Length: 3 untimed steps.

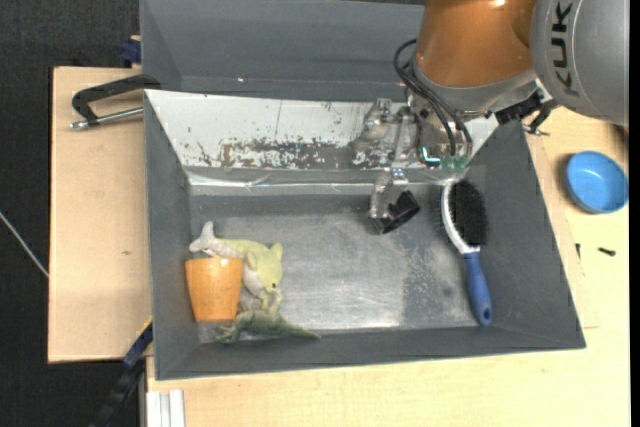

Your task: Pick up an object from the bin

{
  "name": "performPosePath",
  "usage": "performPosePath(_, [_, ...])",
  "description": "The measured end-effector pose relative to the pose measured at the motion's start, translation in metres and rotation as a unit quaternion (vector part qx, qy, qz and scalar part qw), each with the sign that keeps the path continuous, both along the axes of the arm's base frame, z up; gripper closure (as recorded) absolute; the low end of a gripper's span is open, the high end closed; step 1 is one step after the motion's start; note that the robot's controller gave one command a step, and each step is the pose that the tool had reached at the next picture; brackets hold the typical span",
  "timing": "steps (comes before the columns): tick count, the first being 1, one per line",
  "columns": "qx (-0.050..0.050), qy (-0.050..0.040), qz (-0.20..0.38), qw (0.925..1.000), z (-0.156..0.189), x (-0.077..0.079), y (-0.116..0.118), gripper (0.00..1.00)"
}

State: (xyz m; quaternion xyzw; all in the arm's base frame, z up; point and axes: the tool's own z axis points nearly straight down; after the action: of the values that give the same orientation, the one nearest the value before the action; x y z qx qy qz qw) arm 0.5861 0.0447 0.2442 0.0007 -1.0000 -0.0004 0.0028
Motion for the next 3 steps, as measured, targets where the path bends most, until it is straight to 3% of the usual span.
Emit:
performPosePath(1, [0.000,-0.0065,0.093,0.9956,-0.1737,0.0013,-0.0465,0.00])
performPosePath(2, [0.001,-0.0092,0.094,0.9956,-0.1685,0.0033,-0.0454,1.00])
performPosePath(3, [0.000,-0.0040,0.094,0.9956,-0.1712,0.0004,-0.0462,0.00])
